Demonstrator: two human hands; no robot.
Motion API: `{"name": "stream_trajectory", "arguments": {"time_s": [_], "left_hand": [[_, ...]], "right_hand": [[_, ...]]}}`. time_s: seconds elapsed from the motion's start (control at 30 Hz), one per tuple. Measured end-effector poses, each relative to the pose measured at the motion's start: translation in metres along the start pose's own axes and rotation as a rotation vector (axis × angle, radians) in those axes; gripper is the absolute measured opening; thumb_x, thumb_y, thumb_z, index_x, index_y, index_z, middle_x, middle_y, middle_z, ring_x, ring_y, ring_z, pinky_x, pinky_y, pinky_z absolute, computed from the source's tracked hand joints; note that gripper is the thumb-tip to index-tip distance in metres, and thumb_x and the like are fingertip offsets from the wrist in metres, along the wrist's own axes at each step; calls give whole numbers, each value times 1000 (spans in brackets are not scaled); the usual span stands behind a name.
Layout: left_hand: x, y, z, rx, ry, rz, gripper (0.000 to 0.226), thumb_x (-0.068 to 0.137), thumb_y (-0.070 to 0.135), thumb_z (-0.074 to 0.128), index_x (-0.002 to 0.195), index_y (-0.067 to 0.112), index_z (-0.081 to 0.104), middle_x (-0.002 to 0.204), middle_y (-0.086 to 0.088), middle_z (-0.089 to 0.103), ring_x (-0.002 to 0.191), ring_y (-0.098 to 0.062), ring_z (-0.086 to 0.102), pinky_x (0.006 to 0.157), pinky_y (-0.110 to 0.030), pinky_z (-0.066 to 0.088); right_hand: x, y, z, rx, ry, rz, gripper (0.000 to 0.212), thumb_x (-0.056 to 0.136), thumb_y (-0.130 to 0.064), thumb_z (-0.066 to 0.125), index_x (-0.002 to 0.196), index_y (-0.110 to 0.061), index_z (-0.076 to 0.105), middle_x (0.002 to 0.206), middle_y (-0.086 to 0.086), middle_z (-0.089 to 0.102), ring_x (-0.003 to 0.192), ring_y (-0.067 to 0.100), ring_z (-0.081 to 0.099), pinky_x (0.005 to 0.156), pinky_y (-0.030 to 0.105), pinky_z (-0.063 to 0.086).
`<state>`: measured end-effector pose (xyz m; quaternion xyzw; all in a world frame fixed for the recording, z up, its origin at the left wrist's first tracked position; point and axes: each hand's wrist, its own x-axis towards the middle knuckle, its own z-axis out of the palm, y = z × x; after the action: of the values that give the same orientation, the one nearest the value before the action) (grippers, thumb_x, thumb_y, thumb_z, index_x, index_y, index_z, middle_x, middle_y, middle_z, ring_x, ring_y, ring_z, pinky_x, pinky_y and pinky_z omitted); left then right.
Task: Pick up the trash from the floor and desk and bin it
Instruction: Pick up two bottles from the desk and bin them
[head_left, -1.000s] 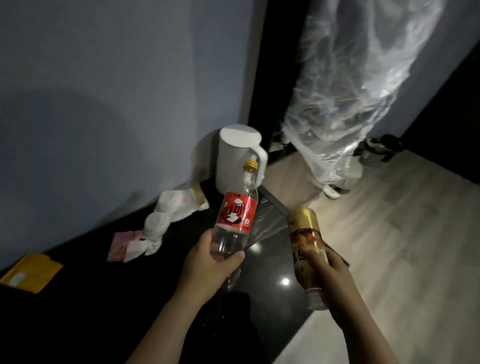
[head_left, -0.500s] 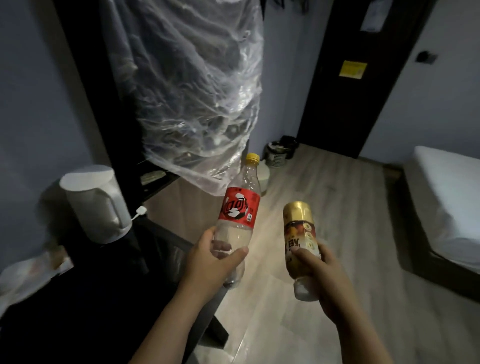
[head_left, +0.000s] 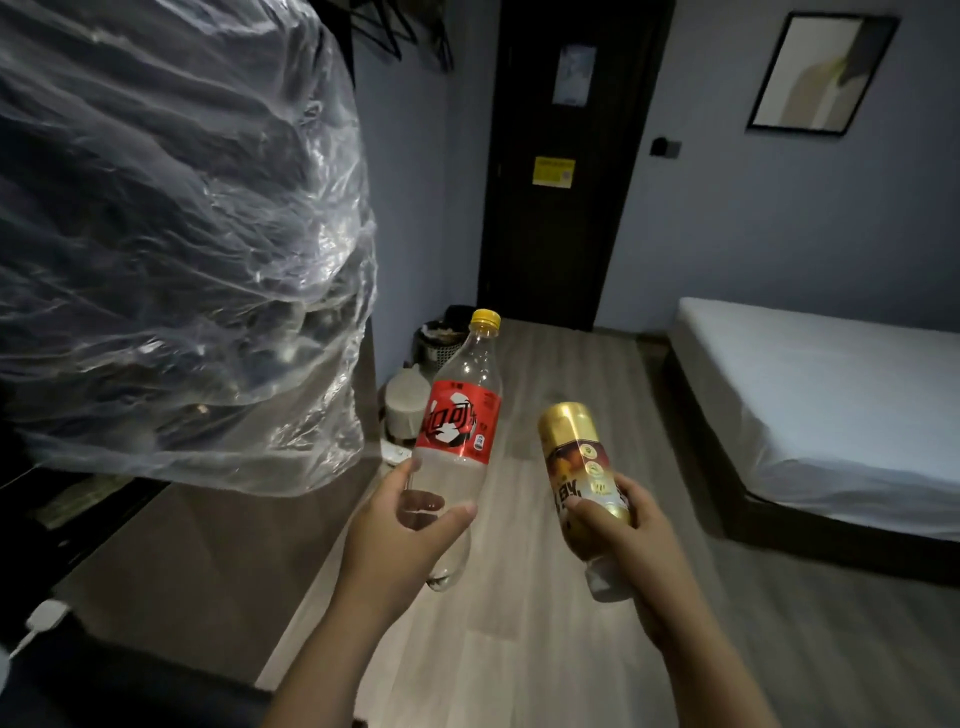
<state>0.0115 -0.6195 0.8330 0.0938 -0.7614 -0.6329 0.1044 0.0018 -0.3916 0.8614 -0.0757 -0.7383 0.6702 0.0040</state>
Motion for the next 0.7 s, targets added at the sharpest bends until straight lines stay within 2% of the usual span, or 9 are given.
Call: {"name": "stream_trajectory", "arguments": {"time_s": [0.1,0.27,0.4,0.47,0.6,0.7], "left_hand": [[56,7,3,-43,-17,15,85,49,62,78,126,37,52,91,5,69,82,-9,69,71,-33,56],[132,13,-3,-21,-20,45,84,49,64,75,125,37,52,90,8,70,82,-5,68,71,-32,56],[169,7,-4,-66,-19,26,83,49,59,76,124,30,54,90,2,70,84,-14,69,81,-45,57],[187,1,-4,-72,-5,14,78,50,58,76,121,31,56,90,0,70,84,-17,69,78,-47,57],[227,-9,4,-68,32,-3,63,50,58,75,109,41,60,87,3,71,82,-15,69,70,-42,56],[260,-8,20,-35,37,-9,56,50,58,73,103,42,61,85,5,71,79,-12,68,55,-30,53]], "right_hand": [[42,-24,11,-8,14,-19,61,79,-25,73,133,-23,45,119,4,54,99,22,57,62,24,48],[103,-44,40,-8,54,-41,56,79,-24,73,129,-25,47,113,4,56,89,17,59,49,18,46],[144,-46,60,-34,65,-5,55,79,-26,73,128,-27,48,108,0,55,85,18,58,39,17,45],[168,-46,69,-32,56,12,53,78,-27,74,125,-30,48,103,-4,54,83,17,57,39,16,45],[218,-40,81,-66,35,16,53,77,-28,75,121,-33,47,107,-3,53,86,15,56,39,14,46],[259,-40,79,-42,22,25,52,75,-29,77,119,-34,50,101,-8,55,82,15,59,40,19,47]]}}
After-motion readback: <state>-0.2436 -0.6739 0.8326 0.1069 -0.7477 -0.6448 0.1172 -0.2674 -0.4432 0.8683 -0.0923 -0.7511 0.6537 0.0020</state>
